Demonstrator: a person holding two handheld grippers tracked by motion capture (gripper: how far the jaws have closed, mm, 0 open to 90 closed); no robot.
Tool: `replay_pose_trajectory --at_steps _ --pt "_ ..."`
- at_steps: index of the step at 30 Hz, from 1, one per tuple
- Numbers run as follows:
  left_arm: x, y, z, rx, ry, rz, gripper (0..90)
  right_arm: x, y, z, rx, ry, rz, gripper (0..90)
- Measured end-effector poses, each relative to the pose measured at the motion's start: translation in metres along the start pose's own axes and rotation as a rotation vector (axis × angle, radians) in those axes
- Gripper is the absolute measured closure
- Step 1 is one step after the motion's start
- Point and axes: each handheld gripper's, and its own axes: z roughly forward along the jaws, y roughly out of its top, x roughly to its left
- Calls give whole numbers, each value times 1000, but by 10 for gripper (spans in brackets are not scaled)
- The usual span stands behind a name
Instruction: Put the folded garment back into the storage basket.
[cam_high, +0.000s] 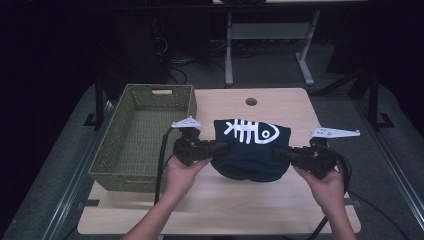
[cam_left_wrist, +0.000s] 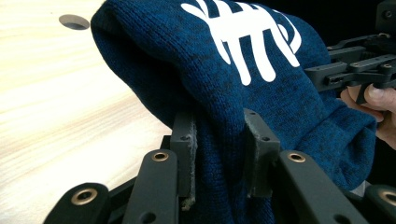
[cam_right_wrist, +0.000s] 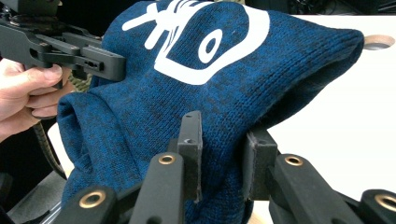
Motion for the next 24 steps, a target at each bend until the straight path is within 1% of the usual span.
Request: replay_pose_trajectory --at_steps 9,10,19,20,24 --pt "4 5 -17 -19 16 3 697 8 13 9 -5 26 -16 724" --pt "4 5 -17 -19 16 3 697 8 13 9 -5 26 -16 724" --pt "13 9 -31 -29 32 -4 697 17 27 21 19 38 -29 724" --pt "14 10 -33 -30 34 -5 697 18 29 23 17 41 -35 724" --pt "16 12 -38 -39 39 -8 697 20 33 26 16 45 -36 724"
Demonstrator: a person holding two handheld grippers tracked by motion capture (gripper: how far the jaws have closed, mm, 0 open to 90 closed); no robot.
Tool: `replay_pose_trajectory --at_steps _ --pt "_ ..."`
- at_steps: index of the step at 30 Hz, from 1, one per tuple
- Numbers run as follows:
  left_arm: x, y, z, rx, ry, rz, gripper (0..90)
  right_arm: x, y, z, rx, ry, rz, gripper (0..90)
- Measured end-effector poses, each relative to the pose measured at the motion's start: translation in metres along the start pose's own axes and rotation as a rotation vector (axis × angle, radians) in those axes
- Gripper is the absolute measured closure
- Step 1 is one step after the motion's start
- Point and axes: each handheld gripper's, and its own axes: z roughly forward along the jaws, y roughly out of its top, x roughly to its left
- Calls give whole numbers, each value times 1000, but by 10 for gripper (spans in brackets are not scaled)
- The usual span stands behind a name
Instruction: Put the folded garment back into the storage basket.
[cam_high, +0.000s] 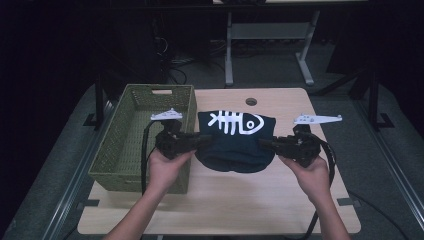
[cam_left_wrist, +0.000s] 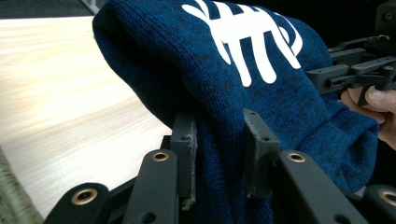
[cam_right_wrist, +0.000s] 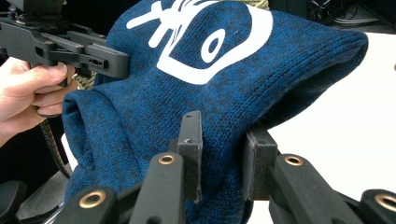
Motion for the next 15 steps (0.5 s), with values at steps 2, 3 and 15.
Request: replay_pose_trajectory --at_steps 2,3,15 --pt "2 2 -3 -4 4 -2 697 2 4 3 -1 2 -7 724" --pt "4 3 -7 -13 6 -5 697 4 8 6 -2 7 -7 724" --pt "21 5 -36 -33 51 -28 697 16 29 32 7 53 -24 725"
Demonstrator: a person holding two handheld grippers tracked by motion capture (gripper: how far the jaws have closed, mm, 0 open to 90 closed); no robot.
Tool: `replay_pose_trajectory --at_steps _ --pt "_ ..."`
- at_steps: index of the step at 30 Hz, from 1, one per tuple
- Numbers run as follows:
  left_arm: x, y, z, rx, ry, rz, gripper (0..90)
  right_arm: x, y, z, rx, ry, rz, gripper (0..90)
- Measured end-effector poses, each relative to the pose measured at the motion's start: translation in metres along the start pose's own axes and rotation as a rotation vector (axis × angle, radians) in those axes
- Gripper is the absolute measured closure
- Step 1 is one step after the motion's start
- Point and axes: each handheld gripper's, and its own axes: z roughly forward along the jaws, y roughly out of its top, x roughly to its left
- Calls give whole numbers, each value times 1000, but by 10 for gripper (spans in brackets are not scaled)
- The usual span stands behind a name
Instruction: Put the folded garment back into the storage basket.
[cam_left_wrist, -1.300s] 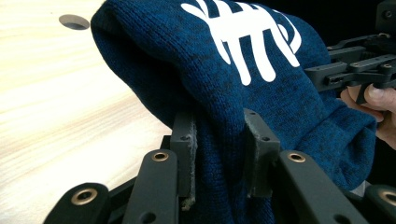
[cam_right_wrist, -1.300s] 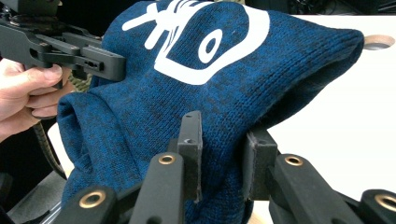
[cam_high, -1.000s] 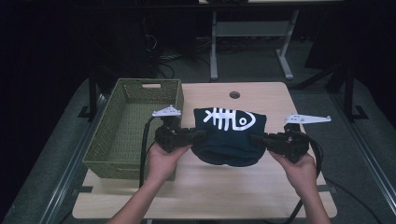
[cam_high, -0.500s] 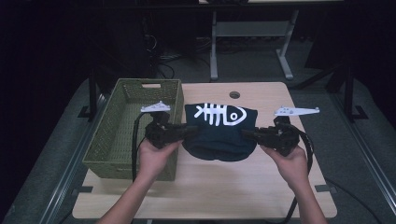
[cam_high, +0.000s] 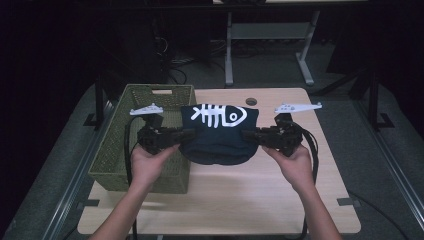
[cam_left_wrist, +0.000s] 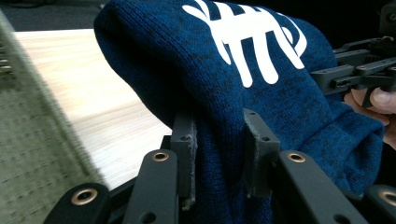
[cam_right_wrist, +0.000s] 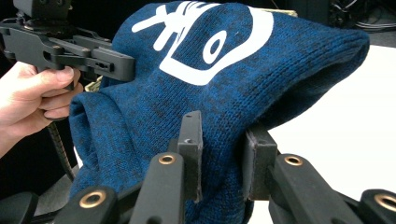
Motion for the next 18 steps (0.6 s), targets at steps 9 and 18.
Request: replay_pose_trajectory --at_steps 9,18 --pt "17 3 -25 -21 32 -17 697 11 19 26 8 26 -10 725" --pt "36 0 -46 -37 74 -57 700 22 33 56 34 48 -24 727"
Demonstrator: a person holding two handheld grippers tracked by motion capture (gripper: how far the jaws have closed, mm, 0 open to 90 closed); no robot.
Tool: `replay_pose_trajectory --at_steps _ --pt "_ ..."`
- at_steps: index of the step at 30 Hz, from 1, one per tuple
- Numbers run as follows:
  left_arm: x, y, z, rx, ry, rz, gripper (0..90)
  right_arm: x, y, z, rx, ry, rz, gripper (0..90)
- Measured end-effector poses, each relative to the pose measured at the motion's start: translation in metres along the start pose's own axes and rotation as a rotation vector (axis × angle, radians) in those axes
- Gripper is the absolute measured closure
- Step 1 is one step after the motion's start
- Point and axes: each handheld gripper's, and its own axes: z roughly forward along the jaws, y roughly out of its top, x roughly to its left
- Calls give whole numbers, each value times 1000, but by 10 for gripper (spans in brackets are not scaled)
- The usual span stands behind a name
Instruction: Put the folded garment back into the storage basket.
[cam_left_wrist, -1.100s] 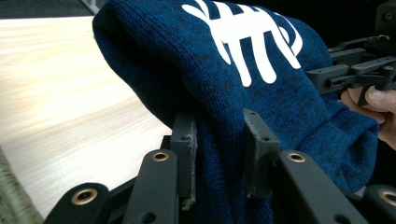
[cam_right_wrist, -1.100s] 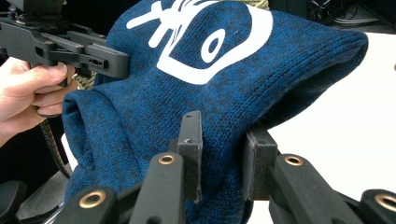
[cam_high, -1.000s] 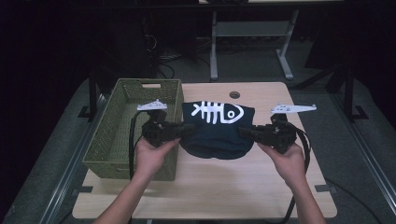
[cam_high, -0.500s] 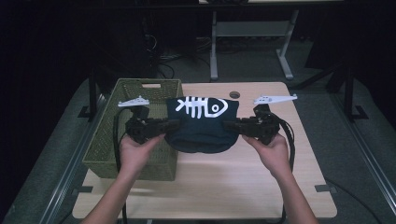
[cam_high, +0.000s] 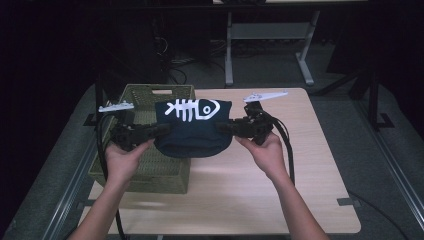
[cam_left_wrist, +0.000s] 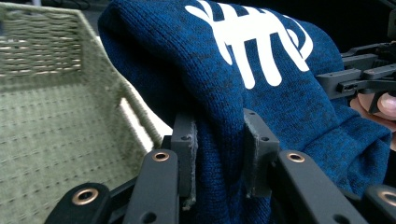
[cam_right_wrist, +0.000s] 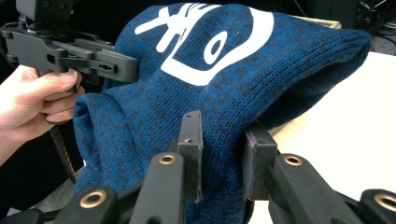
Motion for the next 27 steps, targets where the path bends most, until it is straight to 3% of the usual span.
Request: replay_pose_trajectory --at_steps 13,27 --pt "20 0 -21 -18 58 -30 701 7 15 35 14 26 -1 727" --pt "36 -2 -38 -28 100 -48 701 14 20 61 23 38 11 727"
